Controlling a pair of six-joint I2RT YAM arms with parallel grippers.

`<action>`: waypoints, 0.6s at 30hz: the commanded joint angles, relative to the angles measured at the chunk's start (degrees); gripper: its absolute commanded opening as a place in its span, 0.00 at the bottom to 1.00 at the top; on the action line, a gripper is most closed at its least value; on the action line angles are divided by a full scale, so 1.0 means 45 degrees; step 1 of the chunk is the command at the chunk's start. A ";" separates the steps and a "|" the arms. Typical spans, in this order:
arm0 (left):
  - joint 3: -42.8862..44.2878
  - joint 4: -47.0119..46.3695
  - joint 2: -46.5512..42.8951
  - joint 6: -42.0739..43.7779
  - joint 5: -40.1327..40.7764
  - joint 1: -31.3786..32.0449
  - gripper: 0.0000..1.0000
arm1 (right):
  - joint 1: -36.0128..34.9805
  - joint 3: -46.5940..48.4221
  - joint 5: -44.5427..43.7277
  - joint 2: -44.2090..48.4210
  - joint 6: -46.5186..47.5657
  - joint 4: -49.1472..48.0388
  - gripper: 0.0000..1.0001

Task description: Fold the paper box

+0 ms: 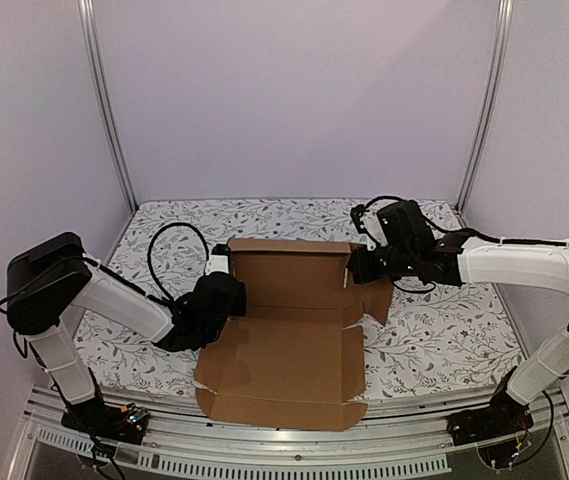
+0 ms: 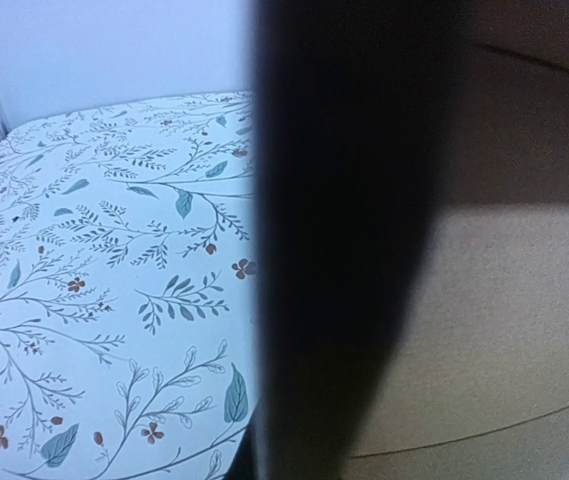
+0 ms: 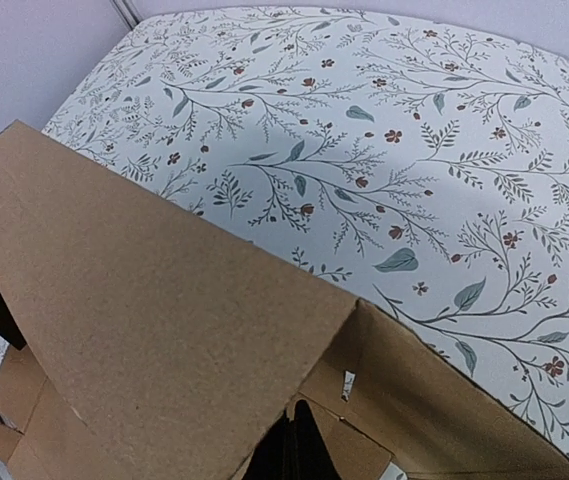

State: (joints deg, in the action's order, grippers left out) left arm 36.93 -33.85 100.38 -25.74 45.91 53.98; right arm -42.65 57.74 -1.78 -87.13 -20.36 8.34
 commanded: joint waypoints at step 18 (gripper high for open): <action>0.0003 0.0995 0.0041 -0.0003 -0.0515 0.0447 0.00 | 0.0084 -0.2853 -0.0092 -0.1100 -0.5931 -0.9562 0.00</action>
State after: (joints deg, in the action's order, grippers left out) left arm 37.01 -33.52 100.36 -25.69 45.56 54.43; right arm -42.65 45.78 -2.02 -90.52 -41.80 -23.35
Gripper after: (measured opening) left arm 0.017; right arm 0.005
